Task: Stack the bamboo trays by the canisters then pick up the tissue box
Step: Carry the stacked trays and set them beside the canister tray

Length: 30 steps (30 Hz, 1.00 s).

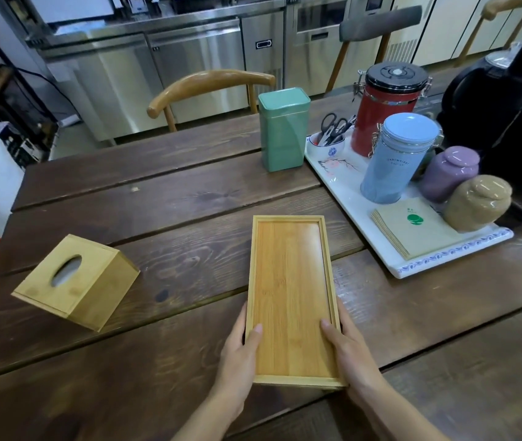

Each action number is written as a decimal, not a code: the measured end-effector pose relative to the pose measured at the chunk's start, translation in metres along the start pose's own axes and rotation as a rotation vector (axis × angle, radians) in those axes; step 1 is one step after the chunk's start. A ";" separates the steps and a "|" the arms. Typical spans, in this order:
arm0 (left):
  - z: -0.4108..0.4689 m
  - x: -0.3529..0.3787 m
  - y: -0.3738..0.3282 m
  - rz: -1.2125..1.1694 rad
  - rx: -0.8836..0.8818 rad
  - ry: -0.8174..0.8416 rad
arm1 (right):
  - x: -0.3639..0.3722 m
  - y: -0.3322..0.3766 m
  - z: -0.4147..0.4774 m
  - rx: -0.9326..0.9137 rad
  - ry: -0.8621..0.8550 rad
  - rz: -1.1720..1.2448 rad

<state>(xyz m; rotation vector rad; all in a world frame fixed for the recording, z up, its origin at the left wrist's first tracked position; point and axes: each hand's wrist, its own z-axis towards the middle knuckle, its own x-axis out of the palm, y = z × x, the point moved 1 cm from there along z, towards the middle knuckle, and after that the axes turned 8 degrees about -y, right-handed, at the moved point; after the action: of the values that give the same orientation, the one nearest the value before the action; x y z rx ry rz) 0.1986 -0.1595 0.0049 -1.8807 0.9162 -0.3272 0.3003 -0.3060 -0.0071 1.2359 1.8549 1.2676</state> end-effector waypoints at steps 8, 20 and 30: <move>0.034 0.029 -0.026 -0.046 0.034 -0.016 | -0.011 0.031 0.051 0.034 -0.024 -0.067; 0.081 0.085 -0.063 -0.140 0.035 -0.104 | -0.035 0.074 0.142 0.091 0.021 -0.114; 0.091 0.115 -0.078 -0.169 -0.015 -0.164 | -0.049 0.104 0.179 0.122 0.074 -0.146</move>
<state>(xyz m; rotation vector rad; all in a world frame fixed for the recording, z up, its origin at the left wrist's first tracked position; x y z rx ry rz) 0.3642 -0.1640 0.0093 -1.9711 0.6537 -0.2634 0.5082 -0.2670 0.0166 1.1047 2.0624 1.1506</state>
